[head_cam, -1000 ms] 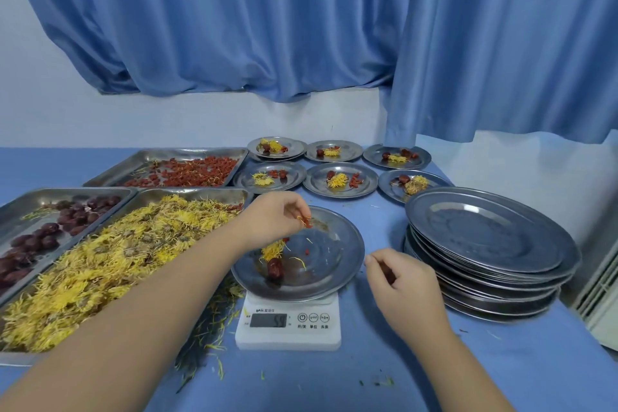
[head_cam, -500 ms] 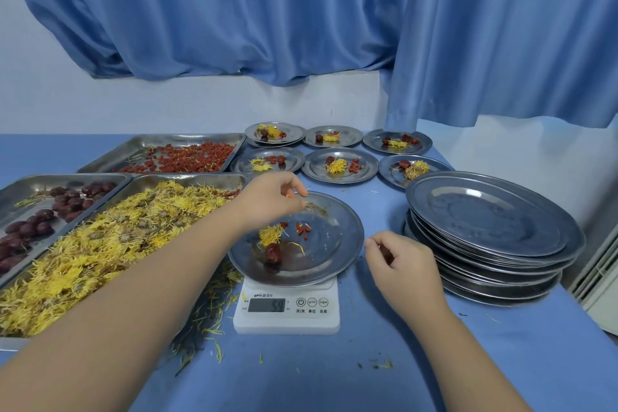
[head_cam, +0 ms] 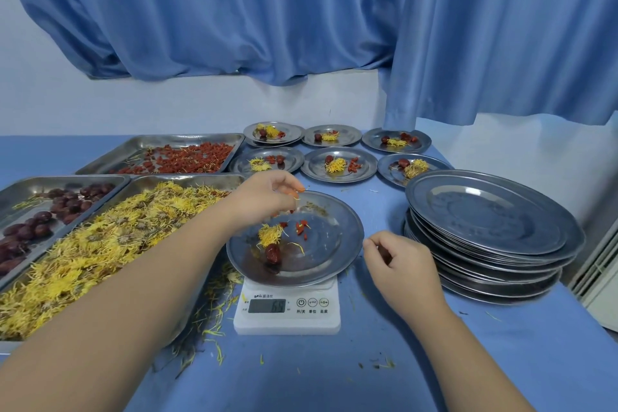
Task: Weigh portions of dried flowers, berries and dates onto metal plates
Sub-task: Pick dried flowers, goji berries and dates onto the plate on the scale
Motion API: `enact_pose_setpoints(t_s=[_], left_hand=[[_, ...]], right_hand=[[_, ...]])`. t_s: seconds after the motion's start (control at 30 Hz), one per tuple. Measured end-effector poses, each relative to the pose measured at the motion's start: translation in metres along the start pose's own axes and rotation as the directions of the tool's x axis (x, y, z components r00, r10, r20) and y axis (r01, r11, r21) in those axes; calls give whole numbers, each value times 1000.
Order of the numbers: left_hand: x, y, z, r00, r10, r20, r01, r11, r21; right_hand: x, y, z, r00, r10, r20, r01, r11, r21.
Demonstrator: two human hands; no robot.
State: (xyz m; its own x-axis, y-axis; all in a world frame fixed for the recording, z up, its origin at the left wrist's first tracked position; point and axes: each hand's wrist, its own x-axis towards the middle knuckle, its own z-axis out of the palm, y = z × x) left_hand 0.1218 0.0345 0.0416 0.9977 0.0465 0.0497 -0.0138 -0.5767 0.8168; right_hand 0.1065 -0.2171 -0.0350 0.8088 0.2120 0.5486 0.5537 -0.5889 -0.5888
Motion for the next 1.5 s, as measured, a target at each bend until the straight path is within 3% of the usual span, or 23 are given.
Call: enact_pose_setpoints(t_s=[0.27,0.53,0.73,0.97,1.33,1.5], left_hand=[[0,-3,10,1000,-19,15,19,999,32],[-5,-6,0,1000,-26,1,26,973,-228],[-6,-9,2,997,-25,-71,9,974,-225],[-9,-13,4,999,-37,-7,33,945,-326],[-9,-1,10,993,-32,-110,32,999,-6],[-11,2,15,987,12,-158,-7,999,34]], right_hand=[[-1,1,-1,1000,8,-3,-8,1000,-1],[-1,-1,0,1000,-4,-15,5,1000,11],[-1,-1,-2,1000,6,-5,-5,1000,21],[-2,-2,-1,1000,1,-2,-1,1000,28],[-1,-4,-3,1000,2,-2,-2,1000,22],[-2,-5,-4,1000,4,-7,-4,1000,30]])
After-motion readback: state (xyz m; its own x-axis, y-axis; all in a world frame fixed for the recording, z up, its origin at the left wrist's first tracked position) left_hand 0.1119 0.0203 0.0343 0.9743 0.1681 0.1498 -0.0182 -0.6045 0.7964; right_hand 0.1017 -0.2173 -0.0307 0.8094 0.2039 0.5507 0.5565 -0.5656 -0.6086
